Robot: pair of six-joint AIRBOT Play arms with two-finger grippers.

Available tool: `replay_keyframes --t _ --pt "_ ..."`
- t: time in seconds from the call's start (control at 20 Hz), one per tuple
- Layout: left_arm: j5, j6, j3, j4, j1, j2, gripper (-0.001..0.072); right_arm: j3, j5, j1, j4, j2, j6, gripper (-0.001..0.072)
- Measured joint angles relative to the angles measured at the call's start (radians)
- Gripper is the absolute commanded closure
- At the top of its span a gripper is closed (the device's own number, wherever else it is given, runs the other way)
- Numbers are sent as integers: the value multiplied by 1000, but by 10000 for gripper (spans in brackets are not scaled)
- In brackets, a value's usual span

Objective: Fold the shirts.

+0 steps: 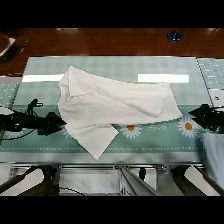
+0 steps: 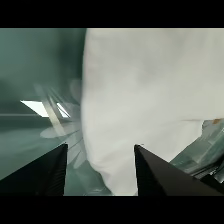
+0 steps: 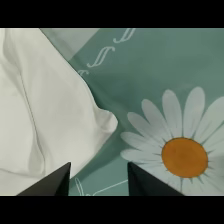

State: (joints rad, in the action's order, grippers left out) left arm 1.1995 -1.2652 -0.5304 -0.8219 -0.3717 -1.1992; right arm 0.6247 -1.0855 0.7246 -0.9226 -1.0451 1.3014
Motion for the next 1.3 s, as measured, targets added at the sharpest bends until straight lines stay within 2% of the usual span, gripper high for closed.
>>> replay_keyframes --t 0.25,0.3,0.4,0.55,0.75,1.15,1.2,1.25,1.3 --pt "-30 23 42 51 68 -21 204 -18 -6 2 5 7 -4 308" --pt "-46 24 46 69 95 -26 256 -19 -5 2 4 7 -4 308" --pt "-108 28 51 92 162 -40 683 -20 8 2 5 8 -5 308" --pt "-172 41 50 126 244 -52 689 -21 28 3 -1 -10 -5 308" --pt "-200 48 47 144 276 -58 689 -21 43 3 6 -83 -5 308" --pt "-217 53 47 146 287 -60 690 36 61 -53 200 -303 -110 310" --pt "-218 53 47 146 288 -60 689 57 63 -80 214 -330 -114 384" --pt "-220 53 47 148 288 -60 689 77 67 -107 216 -353 -115 579" --pt "-222 53 47 153 289 -60 690 98 69 -136 209 -375 -113 675"
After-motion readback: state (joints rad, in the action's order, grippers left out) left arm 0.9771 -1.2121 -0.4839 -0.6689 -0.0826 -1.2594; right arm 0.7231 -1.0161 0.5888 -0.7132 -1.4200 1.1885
